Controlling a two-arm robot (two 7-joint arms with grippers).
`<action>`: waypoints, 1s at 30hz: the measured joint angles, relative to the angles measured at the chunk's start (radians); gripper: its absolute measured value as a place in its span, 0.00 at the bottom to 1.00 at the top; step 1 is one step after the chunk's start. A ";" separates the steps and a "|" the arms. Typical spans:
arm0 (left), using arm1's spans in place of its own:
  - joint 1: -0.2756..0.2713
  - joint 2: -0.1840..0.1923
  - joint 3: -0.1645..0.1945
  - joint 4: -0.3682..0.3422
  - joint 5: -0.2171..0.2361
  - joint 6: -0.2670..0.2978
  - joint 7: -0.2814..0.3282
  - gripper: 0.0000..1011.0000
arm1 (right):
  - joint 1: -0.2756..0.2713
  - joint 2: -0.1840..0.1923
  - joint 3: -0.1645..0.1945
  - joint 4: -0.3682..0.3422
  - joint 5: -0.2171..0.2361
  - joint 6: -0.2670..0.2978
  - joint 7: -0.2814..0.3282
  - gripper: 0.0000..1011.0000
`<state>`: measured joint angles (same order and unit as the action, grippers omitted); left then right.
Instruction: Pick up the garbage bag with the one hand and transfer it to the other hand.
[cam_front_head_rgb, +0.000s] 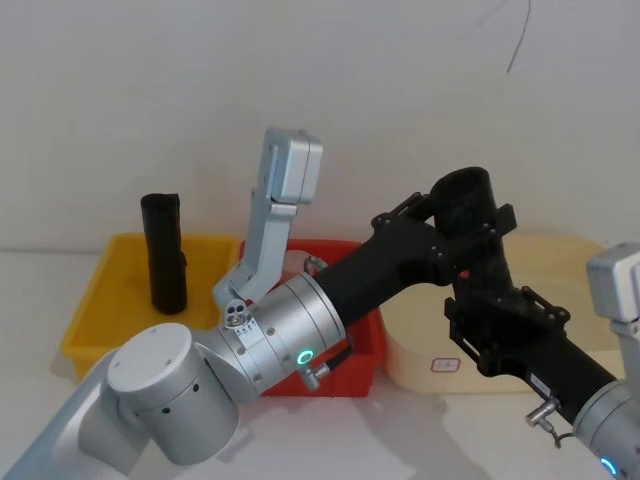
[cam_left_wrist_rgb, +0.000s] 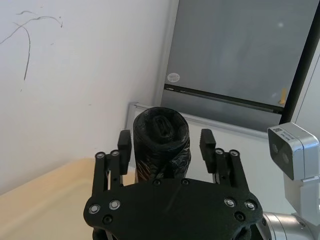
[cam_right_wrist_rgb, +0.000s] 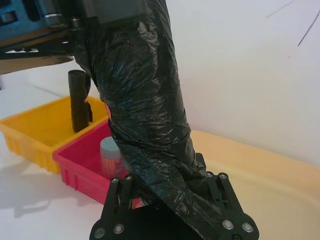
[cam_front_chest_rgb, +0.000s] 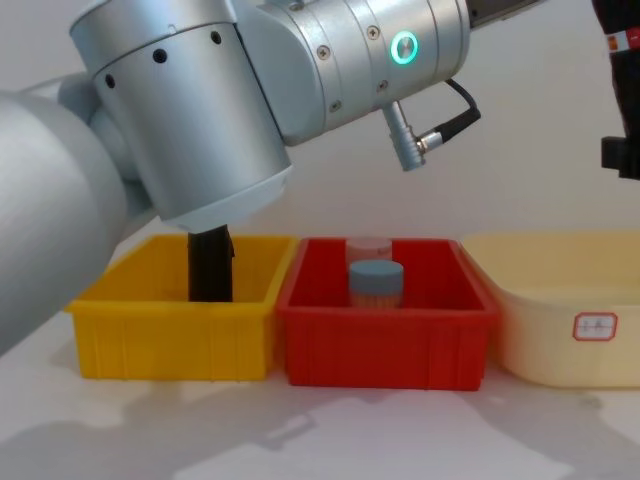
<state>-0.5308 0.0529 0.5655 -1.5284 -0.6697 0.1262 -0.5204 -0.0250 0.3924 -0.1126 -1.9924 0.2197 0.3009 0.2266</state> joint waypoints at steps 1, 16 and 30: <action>0.000 0.000 0.000 0.000 0.000 0.000 0.000 0.82 | 0.001 -0.001 0.001 0.002 0.002 -0.002 0.002 0.60; 0.000 0.000 0.000 0.000 0.000 0.000 0.000 0.99 | 0.041 -0.017 0.038 0.067 0.069 -0.053 0.033 0.60; 0.000 0.000 0.000 0.001 0.001 0.000 0.000 0.99 | 0.190 0.023 0.077 0.288 0.138 -0.117 0.127 0.59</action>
<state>-0.5308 0.0531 0.5655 -1.5277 -0.6690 0.1262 -0.5203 0.1652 0.4157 -0.0353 -1.7044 0.3578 0.1843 0.3540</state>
